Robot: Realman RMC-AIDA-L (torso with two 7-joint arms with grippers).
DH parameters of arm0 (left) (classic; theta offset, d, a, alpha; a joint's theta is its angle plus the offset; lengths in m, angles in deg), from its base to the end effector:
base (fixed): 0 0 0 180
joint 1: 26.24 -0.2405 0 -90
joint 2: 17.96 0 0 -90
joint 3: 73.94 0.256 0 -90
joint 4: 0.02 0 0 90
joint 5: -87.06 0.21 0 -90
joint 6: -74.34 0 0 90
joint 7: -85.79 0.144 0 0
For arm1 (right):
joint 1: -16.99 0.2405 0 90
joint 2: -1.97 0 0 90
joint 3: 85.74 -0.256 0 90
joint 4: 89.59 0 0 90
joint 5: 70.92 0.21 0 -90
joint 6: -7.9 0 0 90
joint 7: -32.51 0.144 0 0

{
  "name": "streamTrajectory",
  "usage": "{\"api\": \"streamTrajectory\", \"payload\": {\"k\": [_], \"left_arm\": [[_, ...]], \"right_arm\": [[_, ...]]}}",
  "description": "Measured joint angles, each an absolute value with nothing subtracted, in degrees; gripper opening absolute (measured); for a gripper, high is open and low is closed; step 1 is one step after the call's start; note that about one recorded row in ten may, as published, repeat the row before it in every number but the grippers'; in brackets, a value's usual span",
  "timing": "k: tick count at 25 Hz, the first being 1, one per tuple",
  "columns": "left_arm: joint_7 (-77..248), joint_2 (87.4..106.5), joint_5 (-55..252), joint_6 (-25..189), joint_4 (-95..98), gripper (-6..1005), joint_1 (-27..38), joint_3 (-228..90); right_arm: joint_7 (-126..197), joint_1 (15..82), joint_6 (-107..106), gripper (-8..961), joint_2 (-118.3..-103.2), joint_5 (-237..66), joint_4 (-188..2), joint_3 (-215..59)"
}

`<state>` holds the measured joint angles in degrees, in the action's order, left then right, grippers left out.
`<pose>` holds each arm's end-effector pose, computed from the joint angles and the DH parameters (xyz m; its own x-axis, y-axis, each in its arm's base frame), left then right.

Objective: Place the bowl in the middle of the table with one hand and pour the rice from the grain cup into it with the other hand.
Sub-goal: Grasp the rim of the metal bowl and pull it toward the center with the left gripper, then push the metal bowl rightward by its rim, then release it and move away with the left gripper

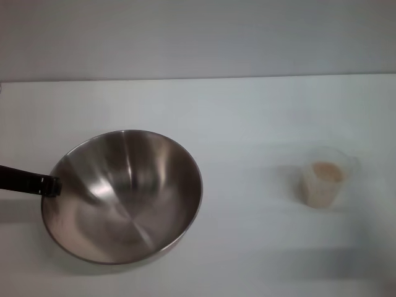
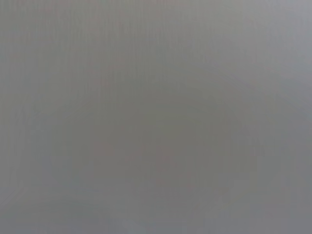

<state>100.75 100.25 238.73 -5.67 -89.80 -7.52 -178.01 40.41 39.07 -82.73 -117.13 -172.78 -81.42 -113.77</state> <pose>-0.2366 0.3376 0.0528 0.4908 0.8471 0.2037 0.7459 -0.2878 -0.6006 0.3202 0.2940 0.0301 0.6216 0.3754 -0.6875 -0.7369 -0.0177 -0.6758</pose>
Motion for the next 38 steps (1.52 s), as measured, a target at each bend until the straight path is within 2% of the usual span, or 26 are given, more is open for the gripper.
{"api": "streamTrajectory", "payload": {"k": [16,17,38], "left_arm": [[100.4,100.26,237.3,-8.2,-89.0,69,-4.7,-182.8],[100.7,100.18,235.7,-8.9,-88.7,44,-3.9,-184.3],[101.9,100.48,225.8,-9.8,-81.6,45,5.5,-190.0]], "right_arm": [[40.4,39.0,-82.8,680,-117.12,-172.8,-81.5,-113.8],[40.4,39.0,-82.8,680,-117.12,-172.8,-81.5,-113.8],[41.9,39.5,-82.5,679,-117.12,-173.0,-81.8,-113.7]]}}
